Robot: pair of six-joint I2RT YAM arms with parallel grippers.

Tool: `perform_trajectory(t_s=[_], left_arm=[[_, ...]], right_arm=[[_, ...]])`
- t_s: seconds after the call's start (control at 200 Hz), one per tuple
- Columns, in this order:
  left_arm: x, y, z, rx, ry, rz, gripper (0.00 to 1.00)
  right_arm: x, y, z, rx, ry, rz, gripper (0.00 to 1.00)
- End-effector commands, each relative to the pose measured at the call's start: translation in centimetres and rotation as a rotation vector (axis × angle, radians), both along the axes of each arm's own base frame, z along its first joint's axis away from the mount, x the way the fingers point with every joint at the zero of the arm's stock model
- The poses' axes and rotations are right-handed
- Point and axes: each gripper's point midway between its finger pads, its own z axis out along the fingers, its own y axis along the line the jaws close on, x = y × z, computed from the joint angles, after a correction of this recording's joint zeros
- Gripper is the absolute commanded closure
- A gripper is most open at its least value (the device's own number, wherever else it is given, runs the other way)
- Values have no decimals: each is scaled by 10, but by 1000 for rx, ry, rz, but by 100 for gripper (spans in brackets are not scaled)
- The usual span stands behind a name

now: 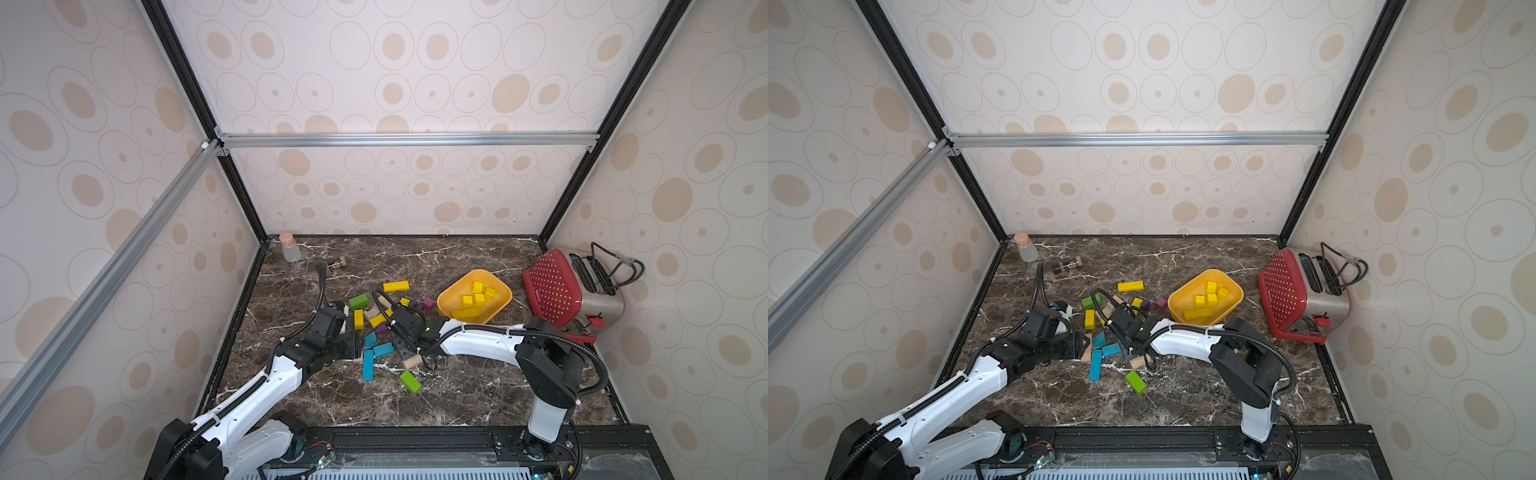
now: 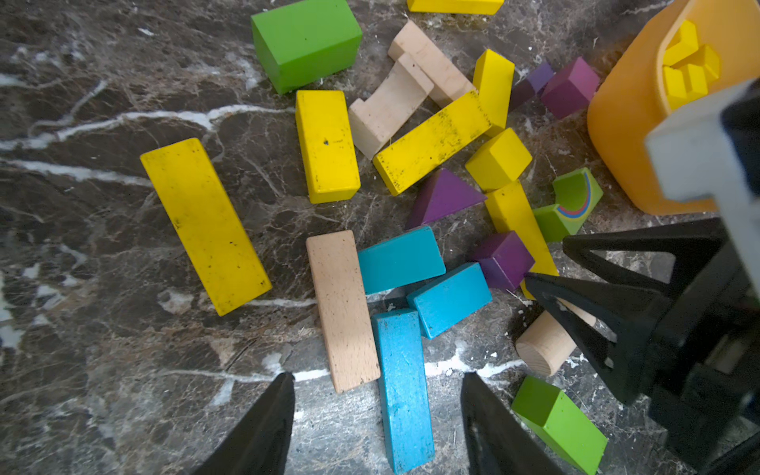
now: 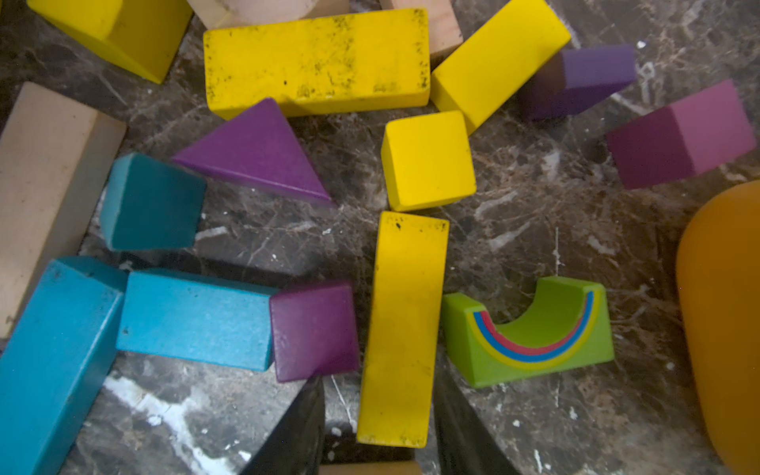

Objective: Pick out the yellow building blocks
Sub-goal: Pick up the building block from the center of the board.

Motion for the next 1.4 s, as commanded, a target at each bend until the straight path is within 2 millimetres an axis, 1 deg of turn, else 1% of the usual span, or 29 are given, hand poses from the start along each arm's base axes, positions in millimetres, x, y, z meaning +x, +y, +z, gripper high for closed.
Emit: perform_trajectory(t_s=[0.0,0.16,0.29,0.391,0.566,0.741,0.936,1.097,1.232,1.397], left_arm=[[2,4,1,22,-16,-3,36],[1,4,1,37,-14,-20,36],[-1,6,-3,35,-6,-10,36],[-1,4,-1,13,-13,-6,35],[0,0,5,-8,-29,-12,35],[0,1,6,-3,-32,-22,34],[-1,0,4,-11,-34,-18,34],[-2,-2,9,-23,-42,-29,35],[-3,1,8,-14,-45,-28,34],[-5,2,8,-8,-44,-28,34]], right_arm=[[1,-8,-10,-10,23,-34,55],[0,-4,-9,19,28,-26,53],[-1,-6,-15,-5,41,-30,52],[-2,-6,-15,-9,49,-27,52],[-4,-12,-10,-18,52,-43,51],[-9,-19,-12,-44,72,-55,50],[-12,-20,-16,-76,108,-60,50],[-13,-23,-18,-87,115,-71,50],[-13,-23,-20,-92,122,-72,50],[-12,-22,-22,-93,131,-73,54]])
